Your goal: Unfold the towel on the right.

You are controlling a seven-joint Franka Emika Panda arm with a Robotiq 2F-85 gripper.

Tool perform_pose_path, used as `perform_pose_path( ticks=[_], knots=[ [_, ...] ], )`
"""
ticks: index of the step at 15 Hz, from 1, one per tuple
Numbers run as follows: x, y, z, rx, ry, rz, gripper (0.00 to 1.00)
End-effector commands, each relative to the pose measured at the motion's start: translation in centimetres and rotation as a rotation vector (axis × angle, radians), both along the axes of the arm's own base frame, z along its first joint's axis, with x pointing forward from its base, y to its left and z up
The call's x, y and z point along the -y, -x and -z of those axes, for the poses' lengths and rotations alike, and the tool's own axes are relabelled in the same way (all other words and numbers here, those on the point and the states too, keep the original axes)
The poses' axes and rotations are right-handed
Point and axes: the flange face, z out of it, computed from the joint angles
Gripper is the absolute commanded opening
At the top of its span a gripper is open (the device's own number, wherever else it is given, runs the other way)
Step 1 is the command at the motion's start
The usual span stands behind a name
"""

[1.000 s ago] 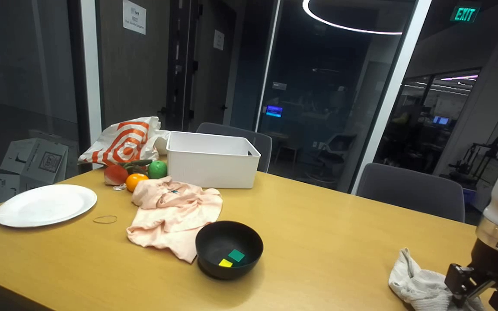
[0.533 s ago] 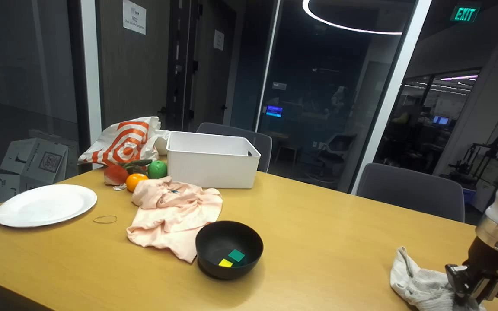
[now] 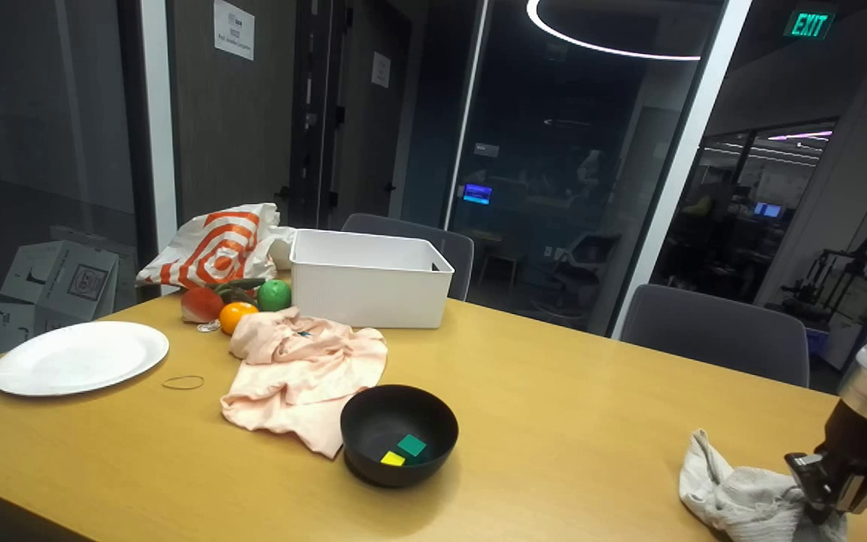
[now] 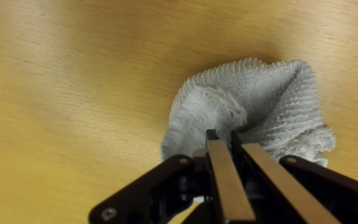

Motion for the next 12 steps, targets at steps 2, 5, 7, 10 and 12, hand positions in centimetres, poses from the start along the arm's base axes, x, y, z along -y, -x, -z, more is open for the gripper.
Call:
perform_pose_path(
  ticks=[2, 5, 7, 10, 12],
  knots=[
    [0.6, 2.4, -2.8, -0.114, 0.067, -0.003, 0.06],
    [1.2, 4.5, -3.7, -0.266, 0.093, 0.005, 0.05],
    [1.6, 5.8, -3.6, -0.367, 0.099, 0.008, 0.05],
    [2.1, 7.4, -3.3, -0.53, 0.13, 0.027, 0.05],
    [2.4, 8.0, -2.9, -0.601, 0.149, 0.039, 0.05]
  ],
)
